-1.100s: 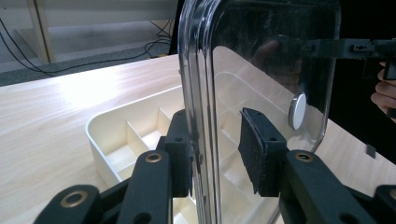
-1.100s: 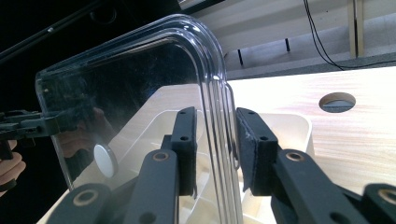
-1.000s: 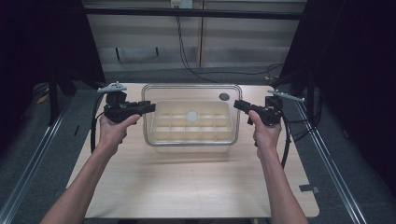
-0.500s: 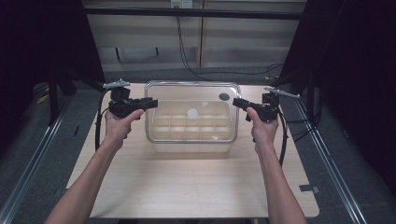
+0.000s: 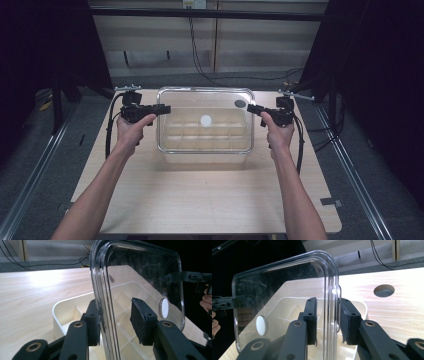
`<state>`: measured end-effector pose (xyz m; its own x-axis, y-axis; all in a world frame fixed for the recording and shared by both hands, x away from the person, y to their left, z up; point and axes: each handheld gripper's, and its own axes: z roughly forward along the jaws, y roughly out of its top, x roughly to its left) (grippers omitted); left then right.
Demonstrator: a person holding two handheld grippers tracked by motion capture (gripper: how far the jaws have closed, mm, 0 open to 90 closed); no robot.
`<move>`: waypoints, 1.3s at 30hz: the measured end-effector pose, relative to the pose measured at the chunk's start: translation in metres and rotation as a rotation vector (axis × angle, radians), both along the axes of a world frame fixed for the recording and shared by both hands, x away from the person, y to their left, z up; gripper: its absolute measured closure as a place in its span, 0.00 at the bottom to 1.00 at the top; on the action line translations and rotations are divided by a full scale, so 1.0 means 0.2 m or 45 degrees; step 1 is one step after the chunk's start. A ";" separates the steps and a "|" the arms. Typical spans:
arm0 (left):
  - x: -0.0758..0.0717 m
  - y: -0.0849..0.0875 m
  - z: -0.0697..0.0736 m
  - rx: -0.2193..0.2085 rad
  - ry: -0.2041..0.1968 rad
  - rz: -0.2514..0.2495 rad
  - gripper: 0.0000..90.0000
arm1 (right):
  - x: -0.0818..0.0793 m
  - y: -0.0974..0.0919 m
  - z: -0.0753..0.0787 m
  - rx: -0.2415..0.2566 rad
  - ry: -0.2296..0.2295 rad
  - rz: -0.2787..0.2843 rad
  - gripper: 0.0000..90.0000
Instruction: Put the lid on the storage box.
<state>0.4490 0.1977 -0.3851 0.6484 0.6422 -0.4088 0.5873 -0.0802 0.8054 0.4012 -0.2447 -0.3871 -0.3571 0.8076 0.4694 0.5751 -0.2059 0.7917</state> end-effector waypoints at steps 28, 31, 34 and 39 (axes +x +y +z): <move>0.14 -0.01 -0.16 0.032 0.132 0.046 0.60 | 0.14 0.04 -0.13 -0.064 0.135 -0.049 0.70; 0.16 -0.01 -0.19 0.090 0.139 0.057 0.60 | 0.15 0.05 -0.15 -0.076 0.161 -0.060 0.69; 0.16 -0.01 -0.22 0.072 0.156 0.062 0.60 | 0.16 0.05 -0.17 -0.079 0.179 -0.067 0.69; 0.18 0.00 -0.24 0.084 0.169 0.058 0.60 | 0.18 0.06 -0.20 -0.108 0.201 -0.070 0.66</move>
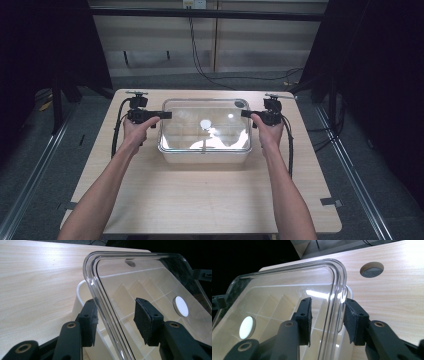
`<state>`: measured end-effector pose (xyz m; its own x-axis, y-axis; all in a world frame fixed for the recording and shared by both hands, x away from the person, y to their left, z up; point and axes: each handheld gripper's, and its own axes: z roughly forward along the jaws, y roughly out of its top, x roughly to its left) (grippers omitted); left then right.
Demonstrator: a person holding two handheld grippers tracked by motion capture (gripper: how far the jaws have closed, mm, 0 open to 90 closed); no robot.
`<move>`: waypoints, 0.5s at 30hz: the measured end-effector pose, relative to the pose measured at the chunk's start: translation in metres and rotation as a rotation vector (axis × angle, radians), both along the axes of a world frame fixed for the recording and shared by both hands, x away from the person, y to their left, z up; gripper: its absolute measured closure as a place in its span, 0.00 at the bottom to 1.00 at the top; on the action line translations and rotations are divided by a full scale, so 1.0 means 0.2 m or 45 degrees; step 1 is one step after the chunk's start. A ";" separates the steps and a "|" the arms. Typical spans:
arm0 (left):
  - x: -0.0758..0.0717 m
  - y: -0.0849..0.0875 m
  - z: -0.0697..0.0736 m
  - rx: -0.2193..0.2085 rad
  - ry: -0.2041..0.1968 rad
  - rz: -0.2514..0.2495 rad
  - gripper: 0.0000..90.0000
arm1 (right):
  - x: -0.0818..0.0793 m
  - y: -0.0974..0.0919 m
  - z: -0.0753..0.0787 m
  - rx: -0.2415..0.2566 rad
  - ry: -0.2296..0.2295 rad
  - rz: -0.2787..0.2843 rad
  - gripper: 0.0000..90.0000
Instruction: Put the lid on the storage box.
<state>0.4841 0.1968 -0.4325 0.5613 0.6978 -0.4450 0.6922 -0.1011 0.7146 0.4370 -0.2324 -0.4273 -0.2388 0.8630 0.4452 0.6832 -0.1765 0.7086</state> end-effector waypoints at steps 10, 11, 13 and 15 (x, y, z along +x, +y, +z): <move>0.01 -0.01 -0.03 0.049 0.013 0.003 0.58 | 0.01 0.01 -0.05 -0.015 0.029 -0.018 0.64; 0.01 -0.01 -0.03 0.052 0.012 0.000 0.58 | 0.01 0.01 -0.05 -0.015 0.029 -0.018 0.64; 0.01 -0.01 -0.03 0.061 0.012 0.006 0.58 | 0.01 0.01 -0.05 -0.044 0.023 -0.012 0.63; 0.01 -0.01 -0.04 0.083 0.014 0.002 0.58 | 0.02 0.03 -0.05 -0.101 0.036 -0.013 0.62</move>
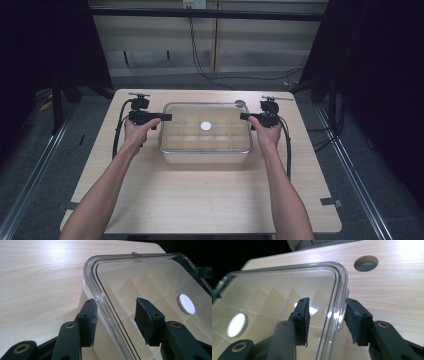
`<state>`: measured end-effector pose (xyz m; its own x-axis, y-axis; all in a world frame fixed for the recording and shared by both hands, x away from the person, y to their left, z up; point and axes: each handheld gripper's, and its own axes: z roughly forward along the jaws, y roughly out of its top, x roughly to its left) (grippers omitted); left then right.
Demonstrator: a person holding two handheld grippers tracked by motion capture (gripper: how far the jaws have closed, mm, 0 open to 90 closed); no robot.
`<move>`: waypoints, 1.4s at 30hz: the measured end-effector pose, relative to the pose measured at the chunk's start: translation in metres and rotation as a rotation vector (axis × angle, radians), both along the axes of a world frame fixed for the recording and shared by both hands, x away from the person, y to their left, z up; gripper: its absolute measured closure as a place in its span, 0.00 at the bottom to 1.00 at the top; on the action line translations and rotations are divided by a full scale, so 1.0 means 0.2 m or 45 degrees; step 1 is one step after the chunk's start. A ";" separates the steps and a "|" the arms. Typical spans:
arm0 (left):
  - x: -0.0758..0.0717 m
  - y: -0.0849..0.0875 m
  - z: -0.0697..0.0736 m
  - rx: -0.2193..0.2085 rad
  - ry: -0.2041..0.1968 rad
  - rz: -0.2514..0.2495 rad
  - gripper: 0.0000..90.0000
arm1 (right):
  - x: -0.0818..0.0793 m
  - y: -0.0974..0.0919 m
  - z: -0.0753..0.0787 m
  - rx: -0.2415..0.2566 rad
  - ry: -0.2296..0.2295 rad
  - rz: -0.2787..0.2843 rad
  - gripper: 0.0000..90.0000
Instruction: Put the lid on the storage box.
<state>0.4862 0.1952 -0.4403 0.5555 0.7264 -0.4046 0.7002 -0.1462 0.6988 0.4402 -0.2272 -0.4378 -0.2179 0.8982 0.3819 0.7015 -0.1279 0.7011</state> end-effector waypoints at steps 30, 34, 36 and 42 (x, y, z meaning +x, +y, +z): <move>-0.07 0.02 -0.04 -0.050 -0.012 0.008 0.50 | 0.00 0.03 -0.05 -0.026 0.022 0.025 0.46; -0.10 0.04 0.00 -0.041 -0.044 -0.005 0.46 | -0.02 0.03 -0.05 -0.053 0.024 0.054 0.36; -0.12 0.05 0.02 -0.052 -0.048 -0.002 0.43 | -0.04 0.01 -0.04 -0.047 0.014 0.046 0.33; -0.19 0.09 0.07 -0.020 -0.080 -0.038 0.41 | -0.11 -0.03 0.03 -0.060 -0.037 0.046 0.31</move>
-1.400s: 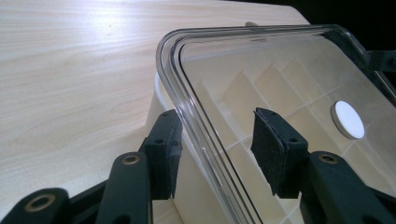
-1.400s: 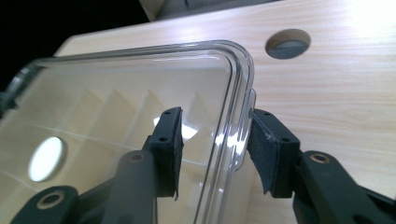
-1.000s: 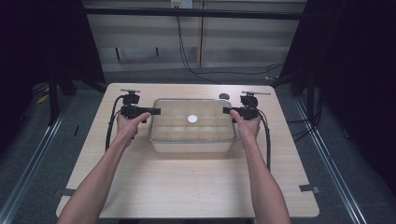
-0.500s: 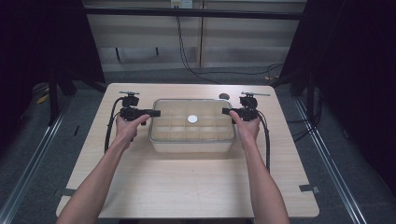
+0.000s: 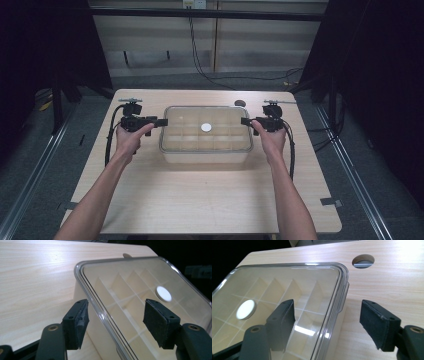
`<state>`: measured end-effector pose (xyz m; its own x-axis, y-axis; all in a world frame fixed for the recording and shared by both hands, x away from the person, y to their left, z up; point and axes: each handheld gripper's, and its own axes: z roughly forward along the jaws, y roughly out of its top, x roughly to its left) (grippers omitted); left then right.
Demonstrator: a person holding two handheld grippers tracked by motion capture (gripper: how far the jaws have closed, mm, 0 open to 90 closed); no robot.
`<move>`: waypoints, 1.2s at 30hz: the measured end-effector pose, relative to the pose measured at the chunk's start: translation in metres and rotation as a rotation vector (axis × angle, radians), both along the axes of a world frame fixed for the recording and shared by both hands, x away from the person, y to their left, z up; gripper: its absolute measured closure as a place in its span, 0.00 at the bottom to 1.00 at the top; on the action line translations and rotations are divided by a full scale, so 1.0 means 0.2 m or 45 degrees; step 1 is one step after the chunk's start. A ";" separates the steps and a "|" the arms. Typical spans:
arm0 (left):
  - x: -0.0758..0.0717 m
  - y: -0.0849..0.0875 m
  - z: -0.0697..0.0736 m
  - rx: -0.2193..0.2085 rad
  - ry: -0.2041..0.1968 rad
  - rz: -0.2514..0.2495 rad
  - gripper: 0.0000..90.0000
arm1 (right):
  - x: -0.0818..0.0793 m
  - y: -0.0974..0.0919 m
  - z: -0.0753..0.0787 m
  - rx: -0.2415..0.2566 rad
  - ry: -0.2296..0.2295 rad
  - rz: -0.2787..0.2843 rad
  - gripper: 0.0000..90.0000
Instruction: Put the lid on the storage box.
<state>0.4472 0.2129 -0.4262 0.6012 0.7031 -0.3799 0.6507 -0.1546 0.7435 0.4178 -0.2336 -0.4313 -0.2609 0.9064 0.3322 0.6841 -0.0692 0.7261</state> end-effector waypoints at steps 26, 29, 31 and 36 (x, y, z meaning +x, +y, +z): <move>-0.40 0.15 0.05 0.058 -0.138 -0.016 0.41 | -0.47 -0.03 0.13 -0.013 -0.196 0.190 0.39; -0.47 0.18 0.03 0.050 -0.155 -0.011 0.38 | -0.54 -0.04 0.12 -0.014 -0.203 0.188 0.40; -0.50 0.19 0.03 0.061 -0.158 -0.013 0.37 | -0.59 -0.05 0.11 -0.008 -0.211 0.191 0.40; -0.56 0.19 0.02 0.092 -0.173 -0.032 0.36 | -0.68 -0.06 0.10 0.000 -0.225 0.192 0.39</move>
